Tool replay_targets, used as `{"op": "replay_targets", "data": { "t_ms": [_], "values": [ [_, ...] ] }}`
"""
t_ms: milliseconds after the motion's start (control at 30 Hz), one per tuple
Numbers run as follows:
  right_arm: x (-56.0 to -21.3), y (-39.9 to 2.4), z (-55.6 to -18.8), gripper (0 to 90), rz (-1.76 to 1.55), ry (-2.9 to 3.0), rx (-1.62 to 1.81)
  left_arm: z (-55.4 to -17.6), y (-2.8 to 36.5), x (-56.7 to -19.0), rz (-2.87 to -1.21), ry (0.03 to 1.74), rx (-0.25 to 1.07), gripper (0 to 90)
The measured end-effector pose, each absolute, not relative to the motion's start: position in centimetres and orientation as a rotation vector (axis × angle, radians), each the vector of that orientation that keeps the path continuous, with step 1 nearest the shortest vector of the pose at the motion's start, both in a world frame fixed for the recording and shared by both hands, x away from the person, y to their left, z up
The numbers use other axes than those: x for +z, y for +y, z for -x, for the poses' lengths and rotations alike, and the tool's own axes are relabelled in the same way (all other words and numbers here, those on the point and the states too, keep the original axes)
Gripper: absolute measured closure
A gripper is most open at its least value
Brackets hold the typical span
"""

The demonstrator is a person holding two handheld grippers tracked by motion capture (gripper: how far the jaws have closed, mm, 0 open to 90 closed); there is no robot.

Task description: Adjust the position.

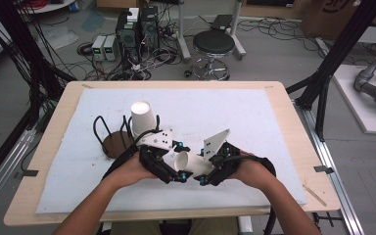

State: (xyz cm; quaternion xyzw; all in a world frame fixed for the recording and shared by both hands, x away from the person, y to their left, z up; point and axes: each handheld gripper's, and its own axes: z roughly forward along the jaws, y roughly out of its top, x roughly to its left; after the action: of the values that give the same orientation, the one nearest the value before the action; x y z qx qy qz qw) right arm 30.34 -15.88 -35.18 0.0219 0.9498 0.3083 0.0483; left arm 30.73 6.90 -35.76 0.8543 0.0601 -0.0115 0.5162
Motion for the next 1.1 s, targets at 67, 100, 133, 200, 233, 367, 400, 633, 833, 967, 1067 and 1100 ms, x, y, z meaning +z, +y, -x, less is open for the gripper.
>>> {"op": "replay_targets", "data": {
  "t_ms": [67, 100, 133, 200, 233, 367, 400, 633, 833, 967, 1067, 1100],
  "values": [
    [-35.2, -15.7, -30.3, 33.6, -0.058, 2.907, 0.917, -30.7, 6.7, -35.9, -2.068, 0.129, -0.034, 23.1],
    [-35.2, -15.7, -30.3, 33.6, -0.049, 2.91, 0.912, -30.6, 6.6, -36.0, -2.076, 0.12, -0.036, 24.0],
    [-35.2, -15.6, -30.3, 33.6, -0.043, 2.918, 0.91, -30.6, 6.5, -36.1, -2.083, 0.108, -0.034, 25.0],
    [-35.3, -15.6, -30.3, 33.5, -0.038, 2.925, 0.908, -30.5, 6.5, -36.1, -2.089, 0.098, -0.035, 28.3],
    [-35.3, -15.6, -30.3, 33.4, -0.04, 2.929, 0.907, -30.5, 6.3, -36.2, -2.09, 0.083, -0.031, 29.8],
    [-35.5, -15.5, -30.3, 33.3, -0.034, 2.94, 0.905, -30.5, 6.2, -36.3, -2.097, 0.071, -0.02, 32.6],
    [-35.5, -15.6, -30.3, 33.3, -0.038, 2.944, 0.907, -30.5, 6.2, -36.3, -2.1, 0.069, -0.014, 32.9],
    [-36.2, -16.4, -30.5, 19.0, -0.107, 2.883, 1.034, -30.6, 6.5, -36.5, -2.076, 0.076, -0.018, 34.6],
    [-36.1, -17.9, -30.4, 19.1, -0.156, 2.803, 1.275, -30.7, 7.4, -37.0, -1.991, 0.109, -0.035, 35.2],
    [-36.1, -19.0, -30.1, 19.0, -0.227, 2.704, 1.454, -30.7, 8.0, -37.3, -1.936, 0.132, -0.045, 35.2],
    [-36.2, -19.9, -29.9, 19.0, -0.286, 2.625, 1.606, -30.7, 8.7, -37.9, -1.891, 0.158, -0.048, 35.2],
    [-36.2, -20.1, -29.9, 19.0, -0.299, 2.601, 1.636, -30.7, 8.9, -38.1, -1.873, 0.164, -0.047, 35.2]
  ]
}}
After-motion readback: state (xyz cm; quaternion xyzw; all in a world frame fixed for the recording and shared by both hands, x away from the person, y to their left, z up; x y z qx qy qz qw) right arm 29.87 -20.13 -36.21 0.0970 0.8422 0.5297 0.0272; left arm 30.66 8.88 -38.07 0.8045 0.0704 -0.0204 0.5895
